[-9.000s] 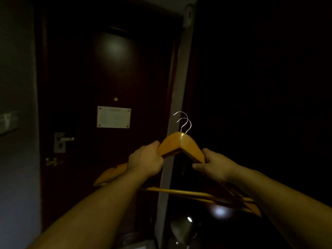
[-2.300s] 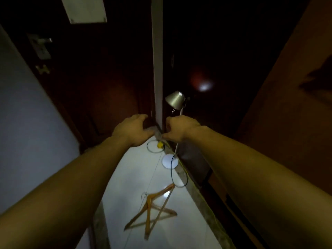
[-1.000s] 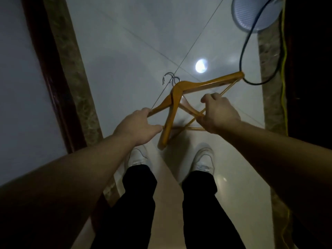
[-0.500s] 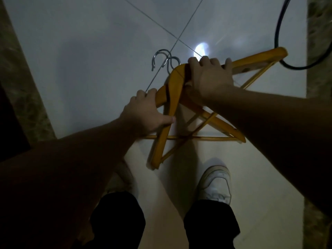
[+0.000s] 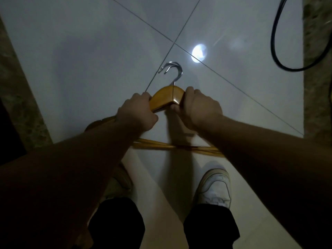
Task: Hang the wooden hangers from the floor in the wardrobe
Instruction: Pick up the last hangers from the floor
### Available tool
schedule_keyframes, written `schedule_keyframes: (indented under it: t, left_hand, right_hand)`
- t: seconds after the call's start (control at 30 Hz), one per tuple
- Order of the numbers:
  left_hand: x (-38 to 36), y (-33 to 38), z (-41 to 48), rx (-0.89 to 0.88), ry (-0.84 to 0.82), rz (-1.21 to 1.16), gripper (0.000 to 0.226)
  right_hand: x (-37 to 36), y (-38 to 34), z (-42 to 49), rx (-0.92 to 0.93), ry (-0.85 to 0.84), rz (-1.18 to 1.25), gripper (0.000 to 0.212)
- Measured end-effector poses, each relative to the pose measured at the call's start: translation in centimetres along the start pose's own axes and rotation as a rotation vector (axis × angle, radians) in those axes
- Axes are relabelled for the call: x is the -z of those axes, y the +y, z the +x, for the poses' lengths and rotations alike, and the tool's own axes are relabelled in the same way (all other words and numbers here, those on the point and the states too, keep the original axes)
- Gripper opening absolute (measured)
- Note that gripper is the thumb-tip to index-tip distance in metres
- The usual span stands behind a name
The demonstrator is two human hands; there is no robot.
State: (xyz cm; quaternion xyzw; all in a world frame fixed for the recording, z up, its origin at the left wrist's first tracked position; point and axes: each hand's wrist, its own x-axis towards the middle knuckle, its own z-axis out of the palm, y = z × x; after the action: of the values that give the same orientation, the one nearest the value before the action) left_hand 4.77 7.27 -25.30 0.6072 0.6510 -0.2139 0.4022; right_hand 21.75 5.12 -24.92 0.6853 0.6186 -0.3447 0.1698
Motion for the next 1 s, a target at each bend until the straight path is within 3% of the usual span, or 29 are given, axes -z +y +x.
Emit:
schedule_keyframes:
  t: [0.1,0.27,0.53,0.7,1.0]
  left_hand:
    - [-0.5,-0.6,0.6,-0.034,0.022,0.033,0.041]
    - [-1.2,-1.2,0.9,-0.085,0.027,0.110,0.040]
    - [0.7,-0.6,-1.8,-0.087,-0.110,0.148,0.039]
    - [4.9,1.3,-6.9,-0.114,-0.065,0.151,0.039]
    - [17.7,6.4,-18.1,-0.127,-0.008,0.122,0.032]
  right_hand:
    - [-1.3,0.4,-0.1,-0.055,-0.024,-0.005,0.060]
    - [-1.8,0.2,-0.3,-0.128,-0.071,0.138,0.048]
    - [0.3,-0.1,-3.2,-0.070,-0.113,0.198,0.061]
    - [5.4,-1.1,-7.5,-0.089,-0.064,0.240,0.060]
    - [21.0,-4.3,-17.0,-0.068,-0.024,0.188,0.059]
